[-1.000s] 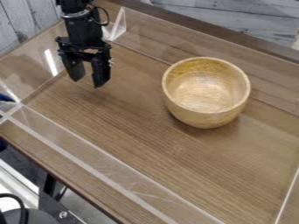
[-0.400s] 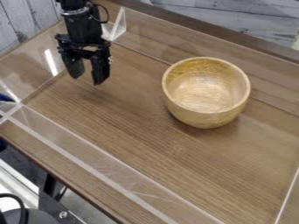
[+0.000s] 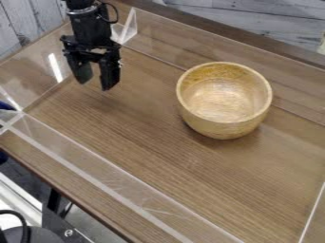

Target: Remove the green block from inside the brown bowl and put it on the table

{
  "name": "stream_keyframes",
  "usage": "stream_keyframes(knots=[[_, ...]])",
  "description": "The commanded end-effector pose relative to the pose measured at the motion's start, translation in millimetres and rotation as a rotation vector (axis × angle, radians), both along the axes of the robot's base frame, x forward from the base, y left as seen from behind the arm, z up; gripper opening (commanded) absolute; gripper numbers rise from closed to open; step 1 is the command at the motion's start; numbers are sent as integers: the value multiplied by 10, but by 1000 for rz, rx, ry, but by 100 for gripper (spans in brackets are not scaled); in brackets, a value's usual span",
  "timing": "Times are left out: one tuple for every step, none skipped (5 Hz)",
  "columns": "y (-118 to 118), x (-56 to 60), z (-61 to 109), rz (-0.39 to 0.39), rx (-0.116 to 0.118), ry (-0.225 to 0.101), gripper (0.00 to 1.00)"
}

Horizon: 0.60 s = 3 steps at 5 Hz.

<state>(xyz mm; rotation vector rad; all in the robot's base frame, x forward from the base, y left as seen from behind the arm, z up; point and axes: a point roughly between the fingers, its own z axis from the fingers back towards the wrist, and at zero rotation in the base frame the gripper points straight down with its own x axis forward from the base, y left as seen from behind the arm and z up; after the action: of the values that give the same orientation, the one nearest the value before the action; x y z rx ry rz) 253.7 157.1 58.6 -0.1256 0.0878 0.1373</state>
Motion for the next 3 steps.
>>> stream_keyframes(knots=[[88, 111, 269, 3, 56, -85, 100], [100, 124, 250, 4, 58, -83, 100], [110, 137, 237, 5, 59, -83, 100]])
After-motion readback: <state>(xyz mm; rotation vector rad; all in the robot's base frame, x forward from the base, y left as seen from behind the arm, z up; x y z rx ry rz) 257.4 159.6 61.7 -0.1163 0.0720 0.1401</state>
